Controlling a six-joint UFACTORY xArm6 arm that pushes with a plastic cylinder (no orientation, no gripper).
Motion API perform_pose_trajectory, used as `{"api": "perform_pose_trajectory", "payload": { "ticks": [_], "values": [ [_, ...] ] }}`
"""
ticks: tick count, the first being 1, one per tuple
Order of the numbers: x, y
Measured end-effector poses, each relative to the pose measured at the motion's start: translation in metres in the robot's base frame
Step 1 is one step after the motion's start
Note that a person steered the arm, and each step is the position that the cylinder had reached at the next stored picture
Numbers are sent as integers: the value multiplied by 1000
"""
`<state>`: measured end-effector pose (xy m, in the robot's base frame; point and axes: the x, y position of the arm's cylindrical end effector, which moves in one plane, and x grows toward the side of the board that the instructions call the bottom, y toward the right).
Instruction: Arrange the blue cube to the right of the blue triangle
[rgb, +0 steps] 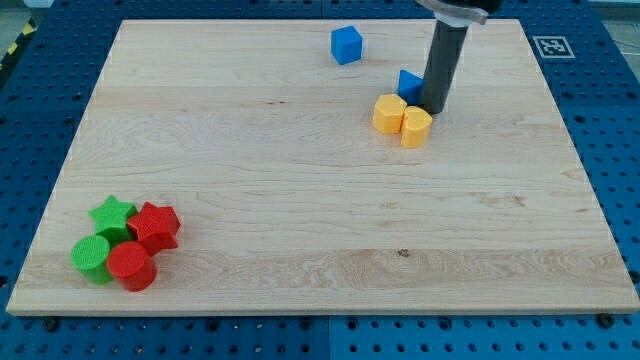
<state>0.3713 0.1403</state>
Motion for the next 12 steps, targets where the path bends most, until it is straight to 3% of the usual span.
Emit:
{"api": "perform_pose_trajectory", "payload": {
  "ticks": [3, 5, 8, 12],
  "values": [
    [-16, -61],
    [-17, -6],
    [-34, -73],
    [-54, -111]
  ]
}}
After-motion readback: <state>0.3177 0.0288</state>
